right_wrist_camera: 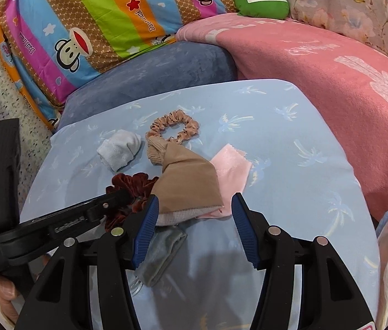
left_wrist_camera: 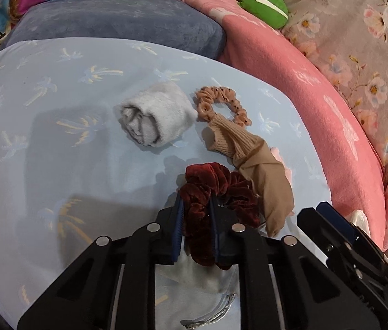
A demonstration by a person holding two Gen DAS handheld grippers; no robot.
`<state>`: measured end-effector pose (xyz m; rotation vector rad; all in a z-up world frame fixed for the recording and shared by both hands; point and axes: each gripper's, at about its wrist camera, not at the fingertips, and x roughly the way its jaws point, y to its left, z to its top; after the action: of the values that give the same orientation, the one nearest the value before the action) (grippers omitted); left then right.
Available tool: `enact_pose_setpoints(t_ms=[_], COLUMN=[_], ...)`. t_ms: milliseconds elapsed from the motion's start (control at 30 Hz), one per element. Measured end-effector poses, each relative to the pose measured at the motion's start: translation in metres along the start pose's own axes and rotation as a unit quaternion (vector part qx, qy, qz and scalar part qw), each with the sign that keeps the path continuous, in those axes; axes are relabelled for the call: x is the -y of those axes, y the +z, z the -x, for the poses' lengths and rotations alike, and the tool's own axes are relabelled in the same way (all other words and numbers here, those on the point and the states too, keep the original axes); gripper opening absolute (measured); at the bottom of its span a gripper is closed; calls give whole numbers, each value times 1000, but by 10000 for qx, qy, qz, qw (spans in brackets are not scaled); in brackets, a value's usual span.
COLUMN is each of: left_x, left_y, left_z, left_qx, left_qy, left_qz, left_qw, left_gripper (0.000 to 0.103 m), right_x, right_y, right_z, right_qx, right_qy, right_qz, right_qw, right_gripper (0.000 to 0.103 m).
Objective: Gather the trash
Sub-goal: 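Grasp the dark red velvet scrunchie with the left tool while the right tool grasps the tan stocking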
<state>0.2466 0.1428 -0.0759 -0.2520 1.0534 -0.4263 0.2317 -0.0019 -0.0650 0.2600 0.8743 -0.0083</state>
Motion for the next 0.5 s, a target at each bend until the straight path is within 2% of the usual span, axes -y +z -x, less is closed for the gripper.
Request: enact_pose_setpoints(t_ms=[100, 200, 367, 400, 500], left_x=[-5, -11, -12, -12, -12], left_y=[1, 4, 7, 7, 8], left_z=[5, 7, 3, 2, 3], left_qx=[102, 132, 113, 109, 117], left_qy=[145, 100, 203, 204, 183], left_qz=[53, 157, 140, 133, 134], left_qw=[9998, 9997, 9996, 9996, 9997], left_gripper=[16, 16, 16, 16, 16], right_x=[-3, -6, -12, -12, -12], right_y=[2, 1, -6, -8, -10], right_z=[-11, -24, -40, -42, -40], right_qx=[-77, -197, -327, -330, -288], right_qy=[44, 103, -8, -64, -220], right_qz=[-29, -50, 58, 79, 189], right_qw=[10000, 9997, 9994, 9994, 9992], right_gripper=[54, 54, 54, 51, 32])
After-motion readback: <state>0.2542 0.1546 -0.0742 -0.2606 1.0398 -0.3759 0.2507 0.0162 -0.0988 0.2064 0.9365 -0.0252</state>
